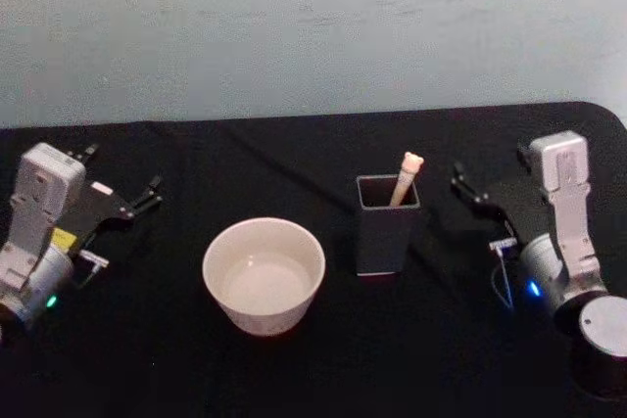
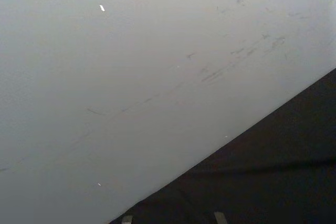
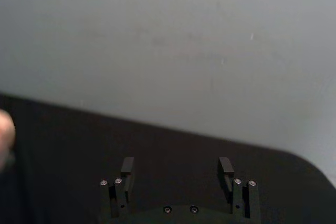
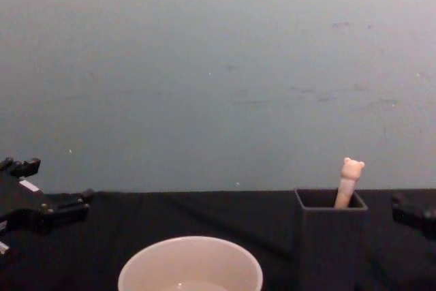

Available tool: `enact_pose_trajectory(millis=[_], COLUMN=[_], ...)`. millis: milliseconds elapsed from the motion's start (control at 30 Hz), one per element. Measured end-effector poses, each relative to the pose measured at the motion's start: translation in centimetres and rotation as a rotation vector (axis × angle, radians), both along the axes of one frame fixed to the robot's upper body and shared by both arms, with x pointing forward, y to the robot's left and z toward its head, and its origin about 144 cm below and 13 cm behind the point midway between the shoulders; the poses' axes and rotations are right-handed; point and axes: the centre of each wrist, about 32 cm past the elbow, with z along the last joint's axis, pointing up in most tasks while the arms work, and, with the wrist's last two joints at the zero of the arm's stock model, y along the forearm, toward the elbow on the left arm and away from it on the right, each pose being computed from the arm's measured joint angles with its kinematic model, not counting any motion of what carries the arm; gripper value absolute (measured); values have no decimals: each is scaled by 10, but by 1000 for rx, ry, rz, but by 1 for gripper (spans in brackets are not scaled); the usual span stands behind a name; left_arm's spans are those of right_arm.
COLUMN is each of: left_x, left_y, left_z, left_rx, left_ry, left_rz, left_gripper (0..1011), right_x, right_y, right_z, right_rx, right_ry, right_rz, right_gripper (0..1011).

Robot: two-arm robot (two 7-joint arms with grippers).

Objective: Pick up the stirring spoon with one hand, stir inside the cup, then place it back in its original position.

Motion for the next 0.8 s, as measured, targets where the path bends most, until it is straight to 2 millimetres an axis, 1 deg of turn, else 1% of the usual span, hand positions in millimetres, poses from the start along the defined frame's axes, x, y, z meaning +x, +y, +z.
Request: enact_pose_trajectory(millis=[100,200,800], left_x=[0,0,0], left_y=[0,0,0], left_z=[0,0,0], left_rx=[0,0,0], left_ry=[0,0,0], left_rz=[0,0,0], left_gripper=[1001,1001,1001], right_x=[-1,1,0], right_y=[-1,-3,-2], right_z=[-6,-8,-7], right_rx=[-12,-16,-14], right_ry=[31,47,39], right_rz=[-4,-3,-1], right_gripper=[1002,1000,1002])
